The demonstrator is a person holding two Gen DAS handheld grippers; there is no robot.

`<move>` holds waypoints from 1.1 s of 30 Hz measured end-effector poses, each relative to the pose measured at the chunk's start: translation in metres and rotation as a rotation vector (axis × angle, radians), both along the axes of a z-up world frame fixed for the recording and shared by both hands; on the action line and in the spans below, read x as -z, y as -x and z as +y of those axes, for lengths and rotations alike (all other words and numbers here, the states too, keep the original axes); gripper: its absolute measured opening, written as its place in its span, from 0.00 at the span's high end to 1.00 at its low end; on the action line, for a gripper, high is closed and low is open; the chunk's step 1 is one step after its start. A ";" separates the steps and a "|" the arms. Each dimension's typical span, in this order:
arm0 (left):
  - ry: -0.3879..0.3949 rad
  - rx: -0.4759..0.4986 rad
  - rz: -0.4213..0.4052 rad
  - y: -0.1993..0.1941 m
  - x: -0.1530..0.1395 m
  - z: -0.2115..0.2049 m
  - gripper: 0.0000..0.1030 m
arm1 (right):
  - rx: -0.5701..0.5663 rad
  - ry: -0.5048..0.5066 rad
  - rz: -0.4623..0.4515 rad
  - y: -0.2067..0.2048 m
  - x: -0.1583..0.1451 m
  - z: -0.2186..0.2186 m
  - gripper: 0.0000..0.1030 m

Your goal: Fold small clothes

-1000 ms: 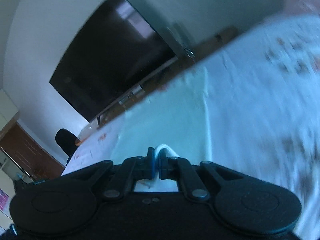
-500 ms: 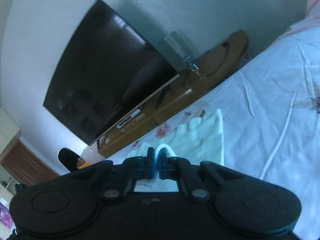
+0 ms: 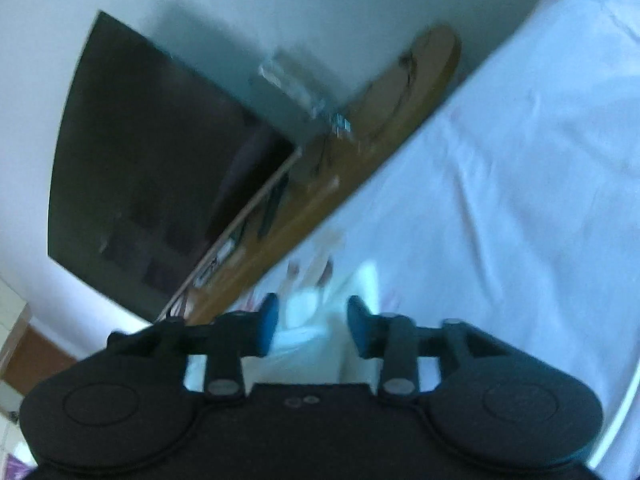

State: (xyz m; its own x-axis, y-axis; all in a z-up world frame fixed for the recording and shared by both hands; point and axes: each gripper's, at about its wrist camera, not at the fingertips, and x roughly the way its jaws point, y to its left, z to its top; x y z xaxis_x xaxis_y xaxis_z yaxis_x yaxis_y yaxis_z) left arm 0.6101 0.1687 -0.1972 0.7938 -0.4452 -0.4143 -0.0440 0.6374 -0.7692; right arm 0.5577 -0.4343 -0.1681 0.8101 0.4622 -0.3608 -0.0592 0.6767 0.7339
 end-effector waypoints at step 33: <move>-0.603 0.316 -0.209 -0.044 -0.044 -0.066 0.95 | -0.148 0.583 -0.209 0.000 -0.036 0.060 0.96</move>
State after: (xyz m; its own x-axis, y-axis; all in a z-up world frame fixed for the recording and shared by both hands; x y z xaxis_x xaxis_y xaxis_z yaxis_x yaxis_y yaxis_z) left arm 0.6538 0.1028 -0.1528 0.7547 -0.4081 -0.5137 0.3229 0.9126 -0.2507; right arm 0.5580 -0.3740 -0.1323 0.8329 0.3501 -0.4286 -0.2851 0.9353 0.2098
